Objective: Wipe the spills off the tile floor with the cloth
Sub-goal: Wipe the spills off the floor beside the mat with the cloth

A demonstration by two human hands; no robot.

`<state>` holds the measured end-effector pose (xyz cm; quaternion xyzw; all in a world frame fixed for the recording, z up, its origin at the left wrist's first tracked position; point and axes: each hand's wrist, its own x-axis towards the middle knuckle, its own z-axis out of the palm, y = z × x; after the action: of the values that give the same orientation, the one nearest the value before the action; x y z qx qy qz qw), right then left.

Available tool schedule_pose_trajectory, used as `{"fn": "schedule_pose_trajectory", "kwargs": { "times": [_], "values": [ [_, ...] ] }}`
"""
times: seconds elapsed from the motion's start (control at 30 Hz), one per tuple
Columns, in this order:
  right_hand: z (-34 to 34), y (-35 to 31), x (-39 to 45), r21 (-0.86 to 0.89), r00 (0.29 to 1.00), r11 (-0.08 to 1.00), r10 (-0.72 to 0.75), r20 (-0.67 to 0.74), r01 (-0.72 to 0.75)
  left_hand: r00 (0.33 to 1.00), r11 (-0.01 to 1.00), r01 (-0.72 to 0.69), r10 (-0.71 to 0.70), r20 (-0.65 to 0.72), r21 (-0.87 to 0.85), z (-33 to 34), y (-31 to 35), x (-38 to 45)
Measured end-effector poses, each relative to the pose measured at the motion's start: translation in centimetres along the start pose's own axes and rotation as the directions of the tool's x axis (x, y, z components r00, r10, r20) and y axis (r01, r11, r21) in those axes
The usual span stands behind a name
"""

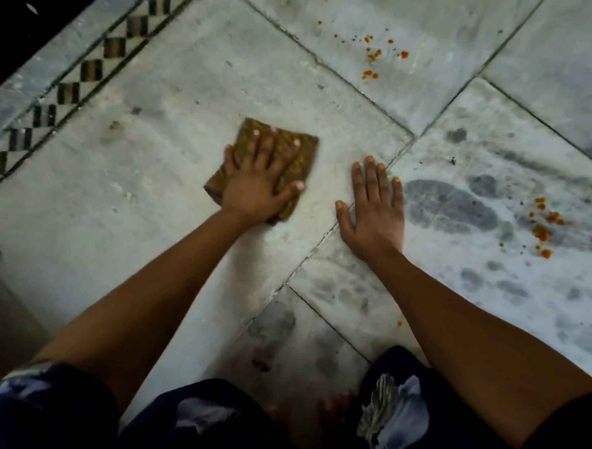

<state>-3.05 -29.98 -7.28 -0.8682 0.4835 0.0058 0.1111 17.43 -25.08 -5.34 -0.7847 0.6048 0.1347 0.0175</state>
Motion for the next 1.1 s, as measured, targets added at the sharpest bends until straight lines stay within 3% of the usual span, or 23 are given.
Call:
{"fn": "schedule_pose_trajectory", "kwargs": {
  "times": [0.1,0.17,0.23,0.3,0.37,0.43,0.5,0.6,0.7,0.77,0.83,0.93,1.0,1.1],
  "values": [
    [0.1,0.1,0.1,0.006,1.000,1.000,-0.001,-0.004,0.001,0.972,0.968,-0.235,0.236,0.002,0.085,1.7,0.6,-4.3],
    [0.1,0.2,0.1,-0.003,1.000,1.000,0.000,-0.005,0.000,0.959,0.956,-0.279,0.282,-0.016,0.086,2.0,-1.3,-6.0],
    [0.1,0.1,0.0,-0.005,1.000,1.000,0.005,-0.003,-0.005,0.978,0.978,-0.204,0.205,-0.023,0.047,1.3,-4.0,-5.6],
    [0.1,0.1,0.0,-0.004,1.000,1.000,0.004,-0.004,-0.004,0.999,0.999,-0.033,0.033,-0.030,-0.011,0.2,-5.7,-3.2],
    [0.1,0.1,0.1,-0.003,1.000,1.000,0.006,0.000,-0.006,0.990,0.989,0.137,-0.138,-0.013,-0.049,-1.1,-6.1,0.2],
    [0.1,-0.1,0.0,-0.002,1.000,1.000,0.003,0.003,-0.003,0.979,0.977,0.201,-0.201,0.019,-0.067,-1.7,-4.7,2.7],
    [0.1,0.1,0.0,-0.003,1.000,1.000,0.005,0.003,-0.005,0.993,0.992,0.119,-0.118,0.021,-0.029,-1.0,-1.6,3.1],
    [0.0,0.0,0.1,-0.003,1.000,1.000,0.009,0.005,-0.009,0.987,0.987,-0.160,0.160,0.018,0.023,0.5,2.6,-0.7],
    [0.0,0.2,0.0,-0.020,1.000,1.000,0.011,0.013,-0.010,0.959,0.959,-0.283,0.283,0.015,0.023,1.1,0.8,-3.3],
    [0.1,0.3,0.1,-0.020,1.000,1.000,0.010,0.007,-0.010,0.986,0.987,-0.162,0.162,-0.036,0.003,0.6,-2.9,-3.5],
    [0.1,0.1,0.1,-0.018,1.000,1.000,0.016,-0.002,-0.016,0.998,0.998,0.053,-0.054,-0.040,-0.017,-0.4,-6.8,-2.7],
    [0.2,0.0,0.1,-0.013,1.000,1.000,0.008,-0.019,-0.008,0.949,0.946,0.314,-0.315,0.004,-0.083,-2.1,-8.7,1.3],
    [0.1,0.0,0.2,-0.009,1.000,1.000,0.003,-0.020,-0.003,0.940,0.933,0.340,-0.340,0.026,-0.117,-2.7,-6.7,5.0],
    [-0.1,0.0,0.3,-0.024,1.000,1.000,0.004,-0.029,-0.005,0.985,0.982,0.173,-0.170,0.040,-0.081,-2.5,-0.7,8.5]
  ]
}}
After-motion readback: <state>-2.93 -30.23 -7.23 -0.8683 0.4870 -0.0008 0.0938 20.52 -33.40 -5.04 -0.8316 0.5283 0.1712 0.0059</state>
